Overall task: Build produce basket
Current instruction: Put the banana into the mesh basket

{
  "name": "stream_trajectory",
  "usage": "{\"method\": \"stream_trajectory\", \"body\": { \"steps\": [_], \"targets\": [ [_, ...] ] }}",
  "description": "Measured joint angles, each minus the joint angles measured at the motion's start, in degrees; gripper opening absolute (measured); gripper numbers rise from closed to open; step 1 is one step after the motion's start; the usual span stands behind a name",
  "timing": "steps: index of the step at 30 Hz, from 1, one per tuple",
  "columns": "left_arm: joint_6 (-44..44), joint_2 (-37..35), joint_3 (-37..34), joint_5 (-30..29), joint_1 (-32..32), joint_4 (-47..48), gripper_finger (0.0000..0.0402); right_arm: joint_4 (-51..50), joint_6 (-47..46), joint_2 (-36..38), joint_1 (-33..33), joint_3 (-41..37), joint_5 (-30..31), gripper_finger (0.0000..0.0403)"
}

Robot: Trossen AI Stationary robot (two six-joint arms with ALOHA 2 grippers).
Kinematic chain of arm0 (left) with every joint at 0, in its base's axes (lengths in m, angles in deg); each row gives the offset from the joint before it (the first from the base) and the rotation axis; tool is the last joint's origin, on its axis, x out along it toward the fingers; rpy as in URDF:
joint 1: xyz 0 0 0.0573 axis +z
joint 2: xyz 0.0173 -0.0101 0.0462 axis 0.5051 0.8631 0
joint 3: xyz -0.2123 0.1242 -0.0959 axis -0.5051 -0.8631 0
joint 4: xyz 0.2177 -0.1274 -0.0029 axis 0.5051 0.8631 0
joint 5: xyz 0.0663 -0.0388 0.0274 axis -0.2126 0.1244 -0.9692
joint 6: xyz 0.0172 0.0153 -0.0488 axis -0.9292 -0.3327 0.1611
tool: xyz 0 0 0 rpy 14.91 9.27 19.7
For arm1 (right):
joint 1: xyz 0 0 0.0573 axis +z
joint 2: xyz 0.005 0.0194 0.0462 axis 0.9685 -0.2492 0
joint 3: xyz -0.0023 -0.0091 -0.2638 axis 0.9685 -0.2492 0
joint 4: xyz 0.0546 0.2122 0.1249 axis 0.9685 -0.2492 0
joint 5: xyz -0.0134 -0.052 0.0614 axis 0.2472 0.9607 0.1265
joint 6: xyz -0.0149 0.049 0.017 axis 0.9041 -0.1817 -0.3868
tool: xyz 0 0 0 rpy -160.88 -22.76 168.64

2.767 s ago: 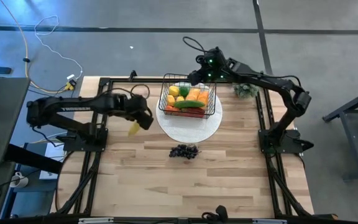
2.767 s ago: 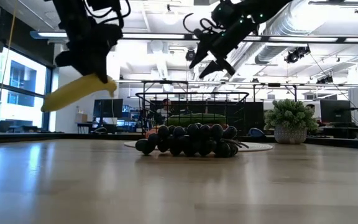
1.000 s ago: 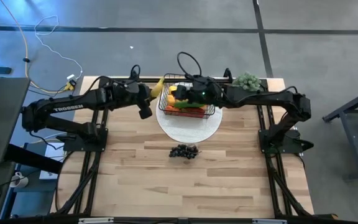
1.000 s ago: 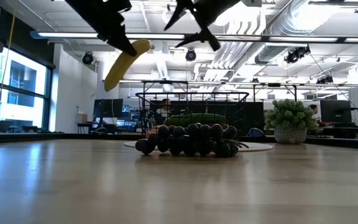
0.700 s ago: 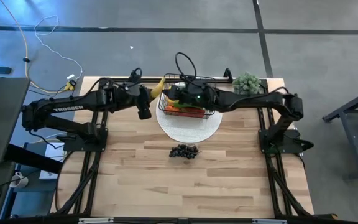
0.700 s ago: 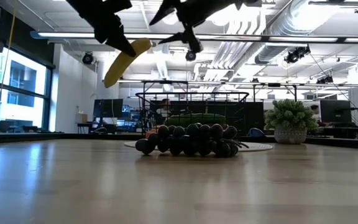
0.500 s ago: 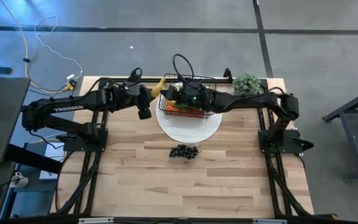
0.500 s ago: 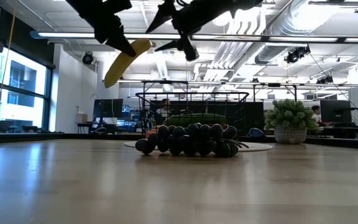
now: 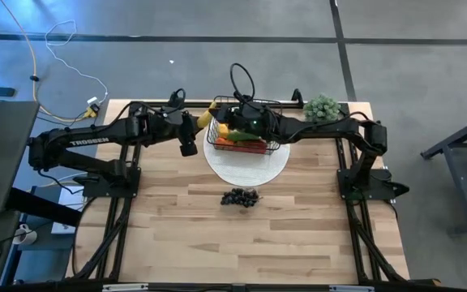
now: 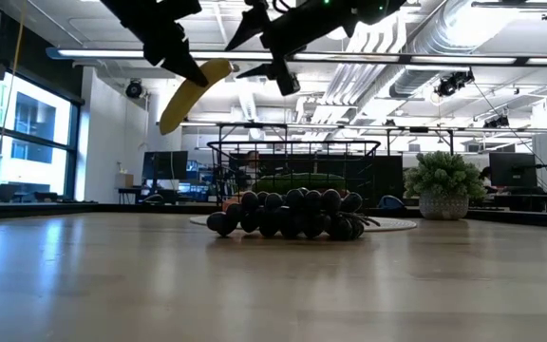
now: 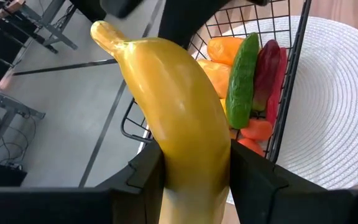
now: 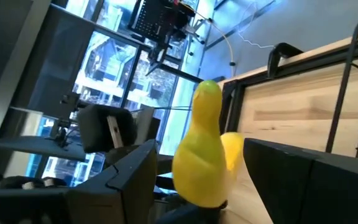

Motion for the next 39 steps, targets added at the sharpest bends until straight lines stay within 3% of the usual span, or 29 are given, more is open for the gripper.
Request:
{"method": "stream_trajectory", "body": {
  "steps": [4,12,20,29,33,39],
  "targets": [
    [0.1,0.0,0.0,2.5,0.0,-0.1,0.0133,0.5,0.0,0.0,0.0,0.0,0.0,0.0220],
    [-0.1,1.9,0.0,1.7,-1.2,-2.4,0.0133,-0.1,-0.3,0.0,0.4,0.0,-0.2,0.0220],
    [-3.0,5.3,0.0,-5.6,-3.3,-4.4,0.0133,-3.5,-1.0,0.0,0.4,0.0,-1.2,0.0220],
    [-4.8,5.4,0.0,-6.8,-2.9,-8.1,0.0133,-4.8,-1.1,0.0,0.4,0.0,-2.1,0.0217],
    [-5.5,5.7,0.0,-6.7,-2.9,-9.2,0.0133,-4.8,-1.0,0.0,-0.1,0.0,-2.0,0.0185],
    [-6.6,6.7,0.0,-7.2,-2.8,-9.5,0.0134,-5.2,0.4,0.0,-0.4,0.0,-1.8,0.0099]
  ]
}}
